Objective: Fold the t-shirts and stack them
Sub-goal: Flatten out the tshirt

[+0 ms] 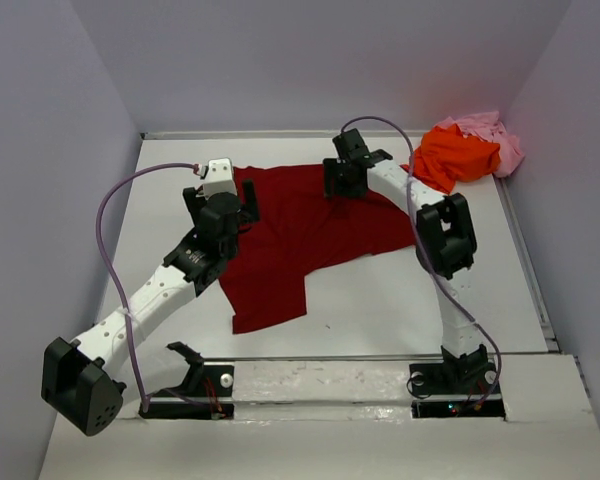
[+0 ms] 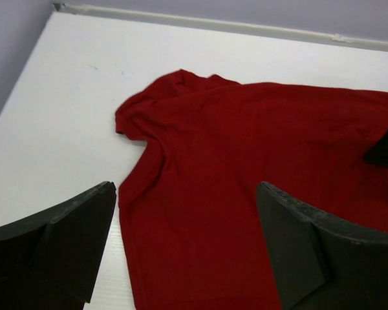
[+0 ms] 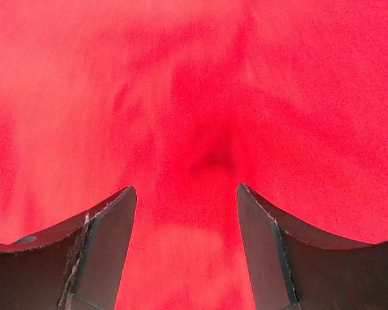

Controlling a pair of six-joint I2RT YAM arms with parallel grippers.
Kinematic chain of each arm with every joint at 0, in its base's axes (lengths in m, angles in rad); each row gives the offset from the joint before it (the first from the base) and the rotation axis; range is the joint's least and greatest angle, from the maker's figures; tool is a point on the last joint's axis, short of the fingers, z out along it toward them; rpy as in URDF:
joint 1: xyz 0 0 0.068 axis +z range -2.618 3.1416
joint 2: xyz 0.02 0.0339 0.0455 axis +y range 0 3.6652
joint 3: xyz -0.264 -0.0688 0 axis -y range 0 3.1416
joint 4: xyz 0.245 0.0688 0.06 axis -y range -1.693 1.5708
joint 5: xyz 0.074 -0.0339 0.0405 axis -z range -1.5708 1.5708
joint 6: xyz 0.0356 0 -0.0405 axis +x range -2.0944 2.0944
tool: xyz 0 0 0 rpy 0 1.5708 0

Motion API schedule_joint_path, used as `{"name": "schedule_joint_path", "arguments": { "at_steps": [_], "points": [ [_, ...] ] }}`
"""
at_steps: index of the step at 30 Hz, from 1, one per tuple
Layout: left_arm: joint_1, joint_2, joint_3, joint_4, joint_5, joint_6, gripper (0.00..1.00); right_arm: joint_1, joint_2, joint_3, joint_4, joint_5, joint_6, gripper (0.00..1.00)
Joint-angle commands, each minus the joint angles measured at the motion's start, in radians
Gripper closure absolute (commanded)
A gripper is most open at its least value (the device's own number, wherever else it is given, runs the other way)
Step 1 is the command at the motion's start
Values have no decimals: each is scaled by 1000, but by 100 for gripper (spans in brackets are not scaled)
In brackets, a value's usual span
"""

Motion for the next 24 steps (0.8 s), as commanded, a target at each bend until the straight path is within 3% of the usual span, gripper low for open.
{"name": "schedule_joint_path", "arguments": {
  "at_steps": [1, 5, 10, 17, 24],
  "points": [
    [-9, 7, 62, -49, 52, -102, 1, -2, -339, -174, 69, -4, -3, 31],
    [-14, 6, 113, -197, 175, -267, 5, -2, -646, -456, 152, 78, 43, 31],
    [-22, -97, -15, -226, 283, -447, 8, -2, -798, -773, 197, 221, 98, 30],
    [-46, -202, -191, -301, 346, -589, 9, -11, -812, -966, 206, 293, 191, 30],
    [-121, -254, -300, -387, 315, -671, 11, -31, -822, -1004, 215, 332, 208, 31]
  ]
}}
